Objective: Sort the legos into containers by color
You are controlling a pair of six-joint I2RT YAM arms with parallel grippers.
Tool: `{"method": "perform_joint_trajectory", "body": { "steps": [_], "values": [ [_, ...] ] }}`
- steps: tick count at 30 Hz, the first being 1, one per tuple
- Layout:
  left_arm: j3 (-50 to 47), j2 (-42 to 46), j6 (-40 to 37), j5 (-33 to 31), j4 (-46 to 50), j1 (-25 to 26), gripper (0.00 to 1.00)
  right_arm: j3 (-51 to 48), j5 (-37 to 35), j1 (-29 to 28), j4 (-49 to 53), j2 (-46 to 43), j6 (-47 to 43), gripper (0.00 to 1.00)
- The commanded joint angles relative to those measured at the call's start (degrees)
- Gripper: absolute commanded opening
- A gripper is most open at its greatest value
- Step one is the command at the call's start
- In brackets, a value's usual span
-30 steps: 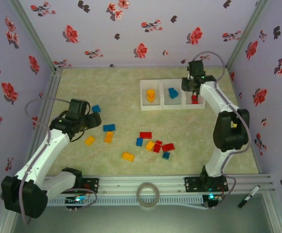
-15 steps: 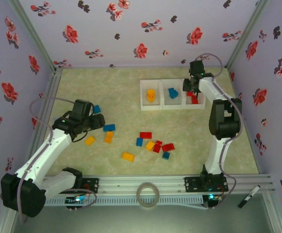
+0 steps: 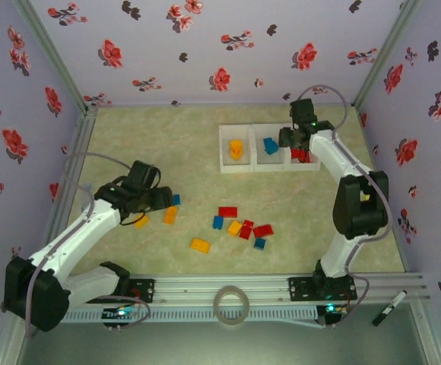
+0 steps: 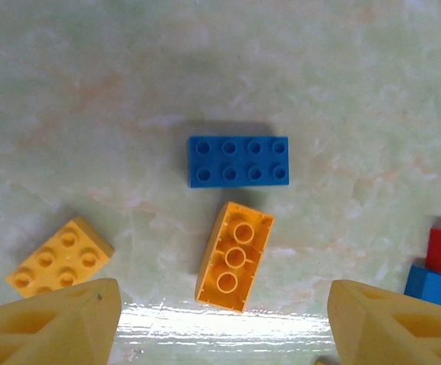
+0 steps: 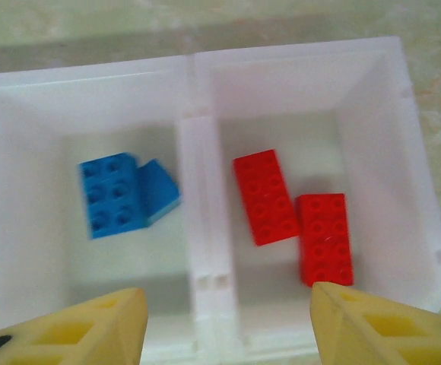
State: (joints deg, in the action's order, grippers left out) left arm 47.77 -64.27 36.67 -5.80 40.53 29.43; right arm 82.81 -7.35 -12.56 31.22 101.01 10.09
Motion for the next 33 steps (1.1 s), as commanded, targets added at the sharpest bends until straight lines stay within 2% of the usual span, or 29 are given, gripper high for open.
{"method": "perform_joint_trajectory", "body": {
  "steps": [1,9,22,33],
  "values": [
    [-1.1,-3.1,1.3,-0.8,-0.7,1.9,0.73,-3.4,-0.7,-2.3,0.4,-4.1,3.3,0.59],
    [-2.9,-10.7,0.2,0.7,-6.1,3.7,0.73,-11.0,0.2,-5.3,-1.2,-12.2,6.6,0.60],
    [-1.5,-20.7,-0.6,1.0,-7.8,4.4,0.70,-14.8,-0.7,-5.3,1.5,-18.5,6.3,0.61],
    [0.4,-23.6,-0.6,0.6,-7.7,6.5,0.57,-15.6,-1.1,-5.3,2.3,-20.4,6.0,0.61]
  ]
}}
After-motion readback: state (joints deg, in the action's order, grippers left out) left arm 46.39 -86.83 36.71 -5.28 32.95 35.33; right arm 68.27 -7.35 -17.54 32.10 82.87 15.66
